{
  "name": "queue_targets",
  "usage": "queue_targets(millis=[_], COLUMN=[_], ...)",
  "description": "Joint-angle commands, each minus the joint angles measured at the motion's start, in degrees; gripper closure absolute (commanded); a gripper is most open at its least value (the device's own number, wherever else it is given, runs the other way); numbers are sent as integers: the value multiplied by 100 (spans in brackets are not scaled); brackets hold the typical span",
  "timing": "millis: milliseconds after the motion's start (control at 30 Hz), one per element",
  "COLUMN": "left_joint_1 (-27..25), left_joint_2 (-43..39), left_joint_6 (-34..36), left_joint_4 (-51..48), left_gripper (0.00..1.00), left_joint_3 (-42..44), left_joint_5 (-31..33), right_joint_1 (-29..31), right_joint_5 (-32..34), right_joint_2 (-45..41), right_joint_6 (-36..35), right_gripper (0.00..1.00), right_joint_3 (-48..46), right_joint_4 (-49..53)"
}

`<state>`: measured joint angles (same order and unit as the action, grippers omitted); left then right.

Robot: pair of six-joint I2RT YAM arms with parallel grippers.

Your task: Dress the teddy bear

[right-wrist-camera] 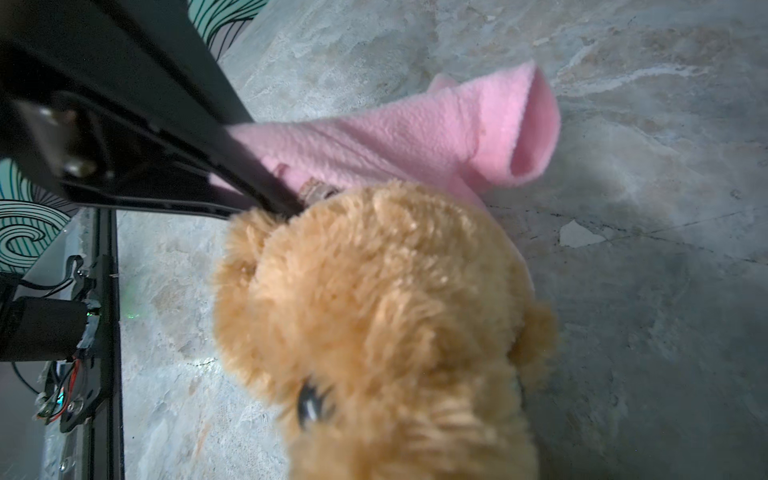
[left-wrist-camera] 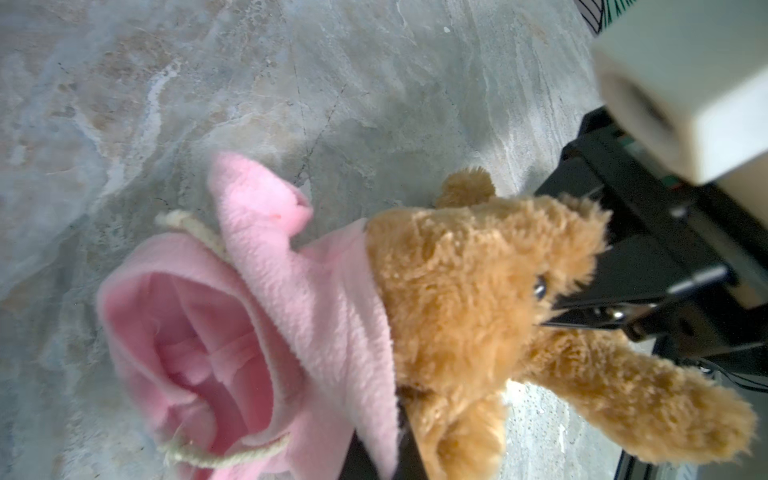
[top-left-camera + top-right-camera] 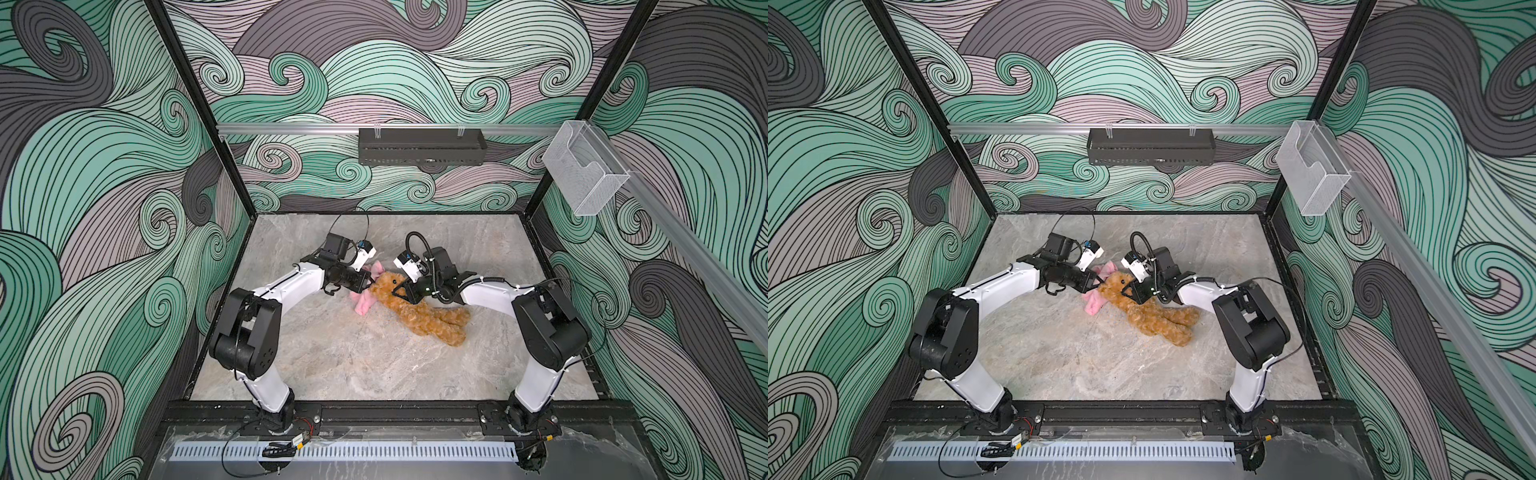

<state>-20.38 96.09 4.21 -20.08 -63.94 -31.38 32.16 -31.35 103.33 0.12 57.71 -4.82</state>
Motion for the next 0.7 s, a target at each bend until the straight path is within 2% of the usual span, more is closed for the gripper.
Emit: queue_targets(millis=[0,267,533,667], left_joint_1=[-34,-120,-295,-496], left_joint_2=[-82,60,68,192], left_joint_6=[-81,-161,-289,-640], left_joint_4=[-155,-288,-294,-139], left_gripper=[96,85,90,90], left_joint_3=[-341,-443,-555,-697], left_joint_5=[-478,-406,-415,-433], right_joint_1=[131,286,412,513], right_joint_5=[525,750,718,732], right_joint_2=[130,187,239,229], right_joint_6=[184,575,946,1170], right_gripper=[82,82,83,83], right_joint_3=[-187,-416,-512,-696], right_joint_4=[-364,-859,-1345,-1892])
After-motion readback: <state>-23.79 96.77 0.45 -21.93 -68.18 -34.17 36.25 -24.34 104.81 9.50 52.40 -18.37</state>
